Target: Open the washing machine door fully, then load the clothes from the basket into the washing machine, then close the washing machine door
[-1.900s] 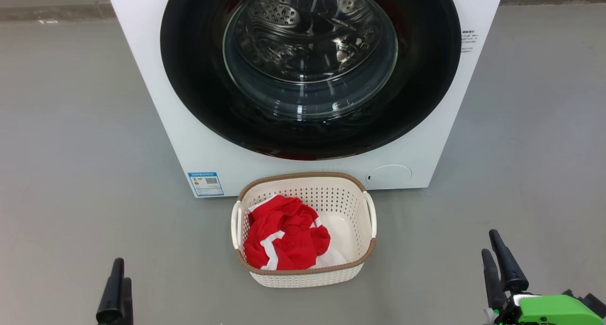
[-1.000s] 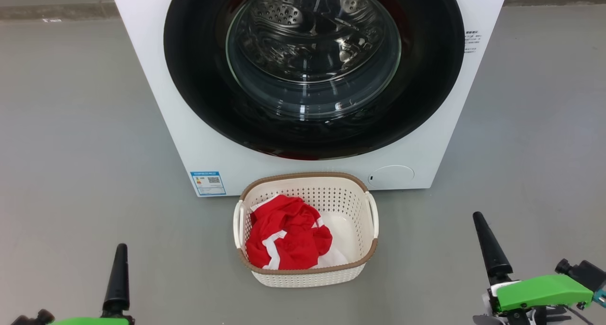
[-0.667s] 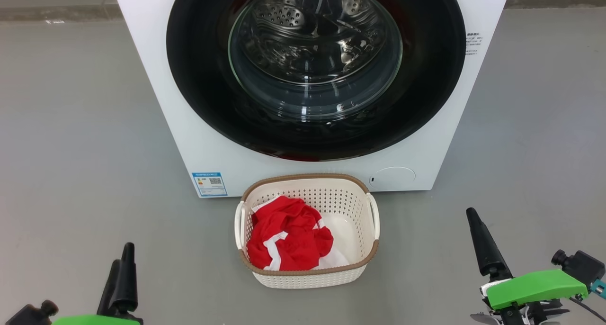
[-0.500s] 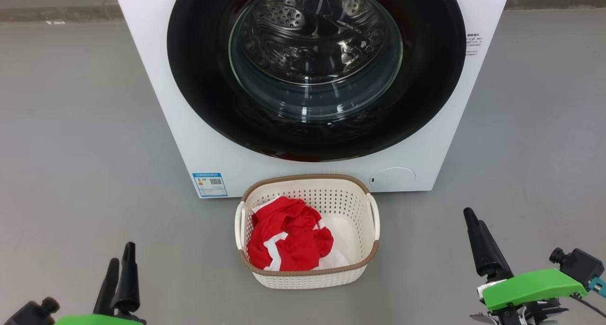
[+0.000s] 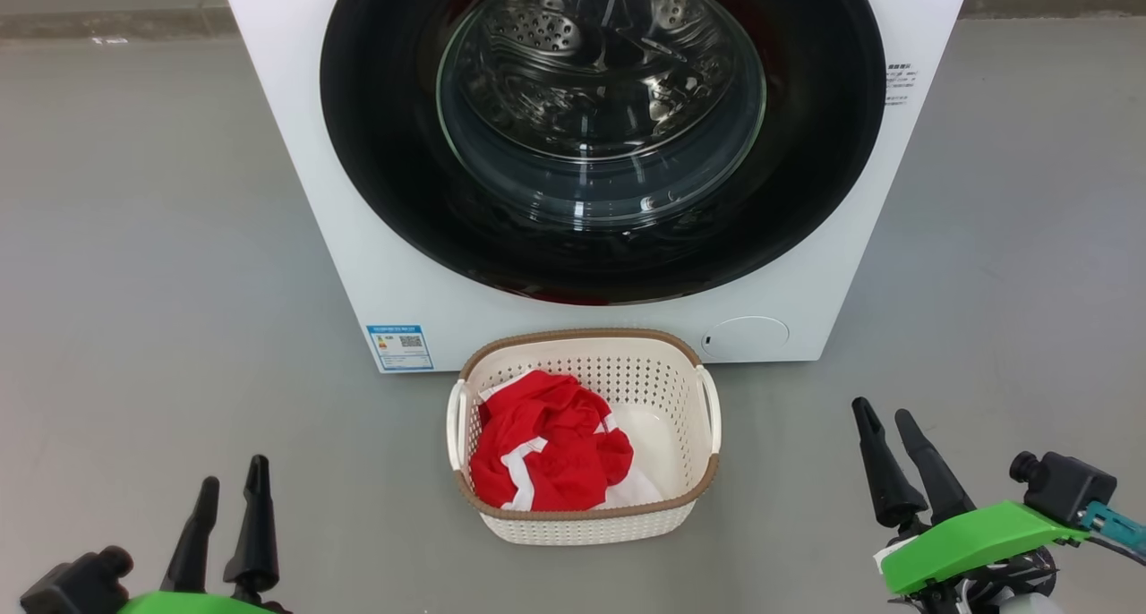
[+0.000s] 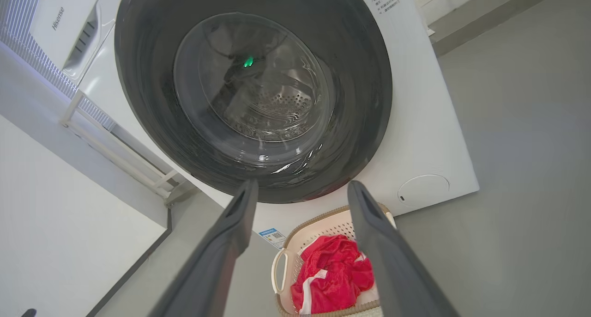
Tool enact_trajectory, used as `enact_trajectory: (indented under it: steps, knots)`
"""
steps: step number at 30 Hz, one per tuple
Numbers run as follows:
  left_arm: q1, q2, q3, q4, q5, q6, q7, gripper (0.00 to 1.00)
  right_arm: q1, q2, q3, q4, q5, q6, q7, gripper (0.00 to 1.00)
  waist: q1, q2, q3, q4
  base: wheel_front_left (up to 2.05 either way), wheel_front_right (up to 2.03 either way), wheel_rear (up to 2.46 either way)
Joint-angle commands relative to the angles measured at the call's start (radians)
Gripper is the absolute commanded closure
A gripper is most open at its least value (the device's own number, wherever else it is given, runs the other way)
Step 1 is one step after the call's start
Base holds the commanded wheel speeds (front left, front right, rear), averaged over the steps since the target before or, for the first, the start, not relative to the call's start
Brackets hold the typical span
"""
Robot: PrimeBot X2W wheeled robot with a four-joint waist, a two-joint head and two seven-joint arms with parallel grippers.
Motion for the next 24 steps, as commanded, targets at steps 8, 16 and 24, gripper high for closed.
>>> enact_trajectory:
  steps: [8, 16, 24]
  knots:
    - [-0.046, 0.008, 0.036, -0.041, 0.120, -0.002, -0.033, 0.00, -0.062, -0.001, 0.015, -0.022, -0.160, 0.001, -0.035, 0.00, -0.0001, -0.0001, 0.001, 0.001, 0.00, 0.00, 0.00]
    - [-0.044, 0.001, 0.047, -0.023, 0.196, -0.003, -0.057, 0.00, -0.071, 0.001, 0.025, -0.028, -0.263, 0.001, -0.059, 0.00, -0.0001, -0.0001, 0.000, 0.001, 0.00, 0.00, 0.00]
    - [-0.048, 0.002, 0.040, -0.021, 0.277, -0.003, -0.081, 0.00, -0.082, -0.011, 0.044, -0.025, -0.347, 0.001, -0.082, 0.00, -0.0001, -0.0001, -0.002, 0.006, 0.00, 0.00, 0.00]
